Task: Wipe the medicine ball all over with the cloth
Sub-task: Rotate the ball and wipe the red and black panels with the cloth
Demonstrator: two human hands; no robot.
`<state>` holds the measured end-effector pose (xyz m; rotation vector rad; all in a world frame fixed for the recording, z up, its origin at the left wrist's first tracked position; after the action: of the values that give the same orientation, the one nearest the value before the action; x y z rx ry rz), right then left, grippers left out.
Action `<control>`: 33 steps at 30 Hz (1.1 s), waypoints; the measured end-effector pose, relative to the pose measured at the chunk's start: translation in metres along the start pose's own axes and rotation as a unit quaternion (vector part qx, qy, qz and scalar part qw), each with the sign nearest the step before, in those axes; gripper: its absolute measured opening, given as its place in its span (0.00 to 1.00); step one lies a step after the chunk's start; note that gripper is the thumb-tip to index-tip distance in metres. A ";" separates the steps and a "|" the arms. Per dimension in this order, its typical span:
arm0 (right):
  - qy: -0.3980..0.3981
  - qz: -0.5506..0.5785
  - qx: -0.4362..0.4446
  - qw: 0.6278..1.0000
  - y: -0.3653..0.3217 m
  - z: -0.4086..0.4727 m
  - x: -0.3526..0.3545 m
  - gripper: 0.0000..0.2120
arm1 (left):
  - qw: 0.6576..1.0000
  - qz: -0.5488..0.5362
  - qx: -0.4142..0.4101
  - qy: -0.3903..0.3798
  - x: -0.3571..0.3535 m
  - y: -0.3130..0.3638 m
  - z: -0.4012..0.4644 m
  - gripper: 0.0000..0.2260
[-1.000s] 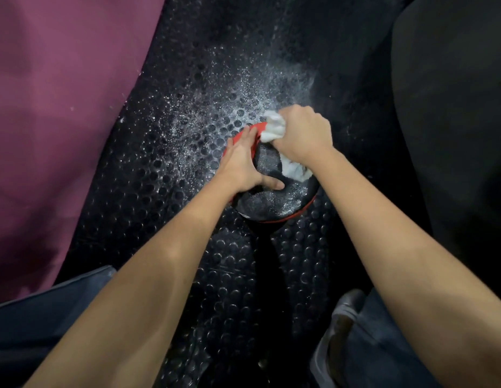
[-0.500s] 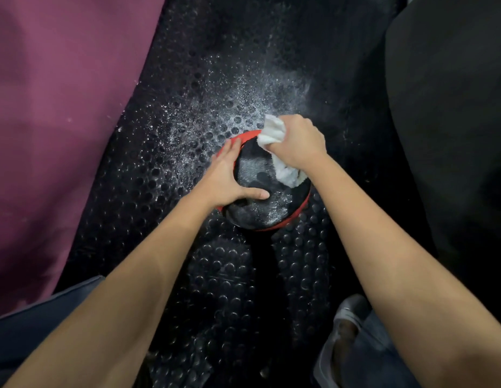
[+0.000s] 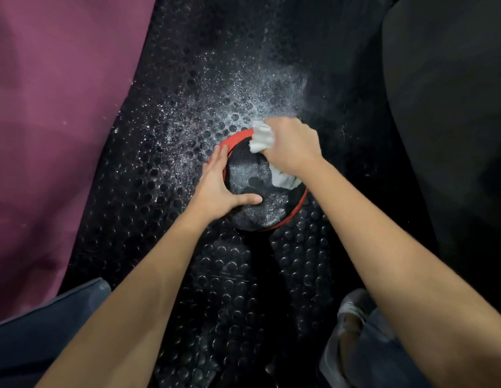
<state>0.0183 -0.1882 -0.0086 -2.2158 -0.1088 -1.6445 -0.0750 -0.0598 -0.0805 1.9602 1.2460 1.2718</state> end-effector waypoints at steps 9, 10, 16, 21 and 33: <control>0.007 0.041 -0.049 0.998 0.008 -0.005 -0.003 0.09 | 1.000 0.011 -0.003 0.005 -0.001 0.001 0.001 0.61; 0.011 0.030 -0.024 0.999 0.001 -0.005 -0.003 0.08 | 1.000 0.005 -0.004 0.010 -0.001 0.001 0.001 0.60; 0.023 0.087 -0.140 0.986 0.047 -0.011 -0.003 0.10 | 1.000 0.005 -0.002 0.012 -0.002 0.002 0.002 0.59; 0.019 0.033 -0.039 0.999 0.003 -0.011 -0.004 0.08 | 1.000 -0.003 0.003 0.016 0.001 0.002 0.001 0.59; 0.036 0.086 -0.103 0.990 0.028 -0.019 -0.009 0.02 | 1.000 -0.004 0.006 0.010 0.002 0.001 0.000 0.59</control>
<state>0.0061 -0.2189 -0.0190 -2.2378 0.2756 -1.7021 -0.0739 -0.0587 -0.0790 1.9528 1.2735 1.2862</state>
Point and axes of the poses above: each hand's wrist, its own z-axis towards the middle knuckle, its own x-axis out of the back of the hand, y = z × x, the point moved 4 cm from there along z, towards the middle knuckle, and after that the axes turned 1 degree about -z, right-handed, at the moved point
